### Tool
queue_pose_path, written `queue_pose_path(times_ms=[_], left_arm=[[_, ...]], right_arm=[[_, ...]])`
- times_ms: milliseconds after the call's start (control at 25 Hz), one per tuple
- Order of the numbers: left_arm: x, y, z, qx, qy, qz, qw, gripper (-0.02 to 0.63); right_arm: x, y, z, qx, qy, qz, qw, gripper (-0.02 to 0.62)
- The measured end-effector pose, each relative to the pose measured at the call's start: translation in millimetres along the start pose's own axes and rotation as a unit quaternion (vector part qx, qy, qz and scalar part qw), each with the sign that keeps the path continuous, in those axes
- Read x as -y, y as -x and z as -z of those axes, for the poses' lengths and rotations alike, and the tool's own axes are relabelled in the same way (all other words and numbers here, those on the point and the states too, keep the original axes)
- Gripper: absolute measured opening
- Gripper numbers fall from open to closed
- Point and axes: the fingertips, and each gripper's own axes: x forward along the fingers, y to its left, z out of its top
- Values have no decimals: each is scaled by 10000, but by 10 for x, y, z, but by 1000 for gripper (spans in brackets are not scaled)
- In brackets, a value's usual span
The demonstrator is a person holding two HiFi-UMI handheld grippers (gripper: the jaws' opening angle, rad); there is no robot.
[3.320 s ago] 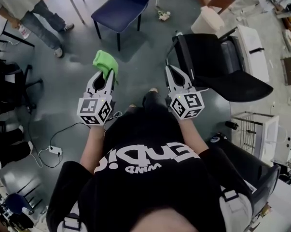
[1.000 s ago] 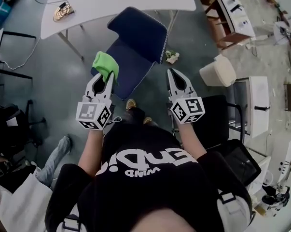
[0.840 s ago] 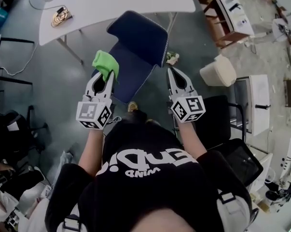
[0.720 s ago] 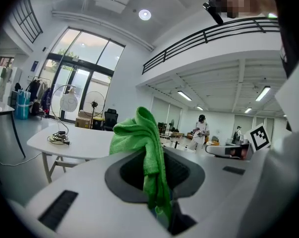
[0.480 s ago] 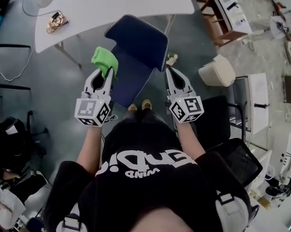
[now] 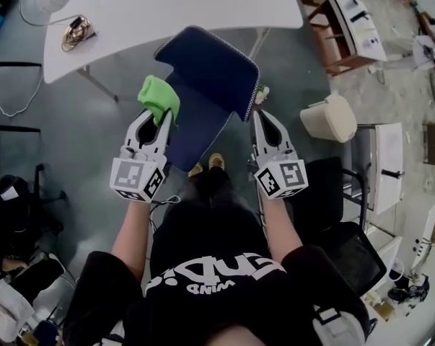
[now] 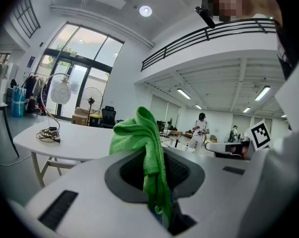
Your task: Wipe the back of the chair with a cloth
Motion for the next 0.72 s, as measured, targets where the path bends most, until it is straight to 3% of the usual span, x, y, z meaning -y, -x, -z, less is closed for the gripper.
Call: queue_pose_path(times_ms=[280,520,720], left_arm=[[-221,-317,373,-8,-35,-30,10000,61],[-368,-536,744,-47,343,9,9994,61],[-547,-704,1016,-73,330,-49,9994,61]], right_arm=[[88,-226,389,-100,267,31,9996,-3],[275,-308,692,-100,-6,152,9998,-3],[366,-464,914,-76,-48,175,9998,-3]])
